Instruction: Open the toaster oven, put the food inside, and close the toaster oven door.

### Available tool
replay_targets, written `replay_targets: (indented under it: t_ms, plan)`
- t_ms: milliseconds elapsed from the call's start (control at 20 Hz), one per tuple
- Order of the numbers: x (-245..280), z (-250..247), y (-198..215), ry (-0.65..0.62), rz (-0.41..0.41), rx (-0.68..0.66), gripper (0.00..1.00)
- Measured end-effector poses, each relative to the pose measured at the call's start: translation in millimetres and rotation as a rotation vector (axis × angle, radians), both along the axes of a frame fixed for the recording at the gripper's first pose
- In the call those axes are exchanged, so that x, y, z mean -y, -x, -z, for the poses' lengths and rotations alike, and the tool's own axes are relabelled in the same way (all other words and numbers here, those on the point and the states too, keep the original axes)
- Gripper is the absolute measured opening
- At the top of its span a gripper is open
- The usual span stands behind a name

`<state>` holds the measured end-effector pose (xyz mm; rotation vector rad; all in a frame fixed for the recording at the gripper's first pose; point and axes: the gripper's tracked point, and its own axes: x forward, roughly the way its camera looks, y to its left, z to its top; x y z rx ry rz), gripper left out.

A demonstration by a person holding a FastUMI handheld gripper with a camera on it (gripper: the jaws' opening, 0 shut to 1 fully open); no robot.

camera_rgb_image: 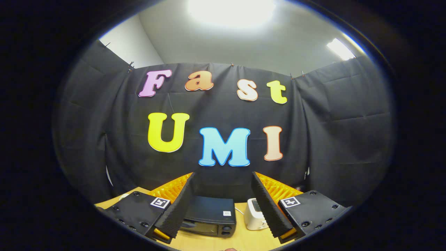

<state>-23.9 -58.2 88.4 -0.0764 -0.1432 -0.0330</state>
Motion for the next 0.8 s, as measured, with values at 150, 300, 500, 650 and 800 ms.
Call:
replay_targets:
  t_ms: [150,300,500,650,800]
  plan:
    - [18.5,35.4,25.1,-0.044,0.035,-0.071,0.99]
    - [25.1,52.6,23.9,-0.051,0.054,-0.107,0.99]
    - [18.2,46.0,11.3,-0.065,0.04,-0.092,0.99]
    - [5.5,42.8,5.8,-0.064,0.014,-0.086,0.99]
    - [-10.7,36.7,0.6,-0.053,-0.019,-0.079,0.99]
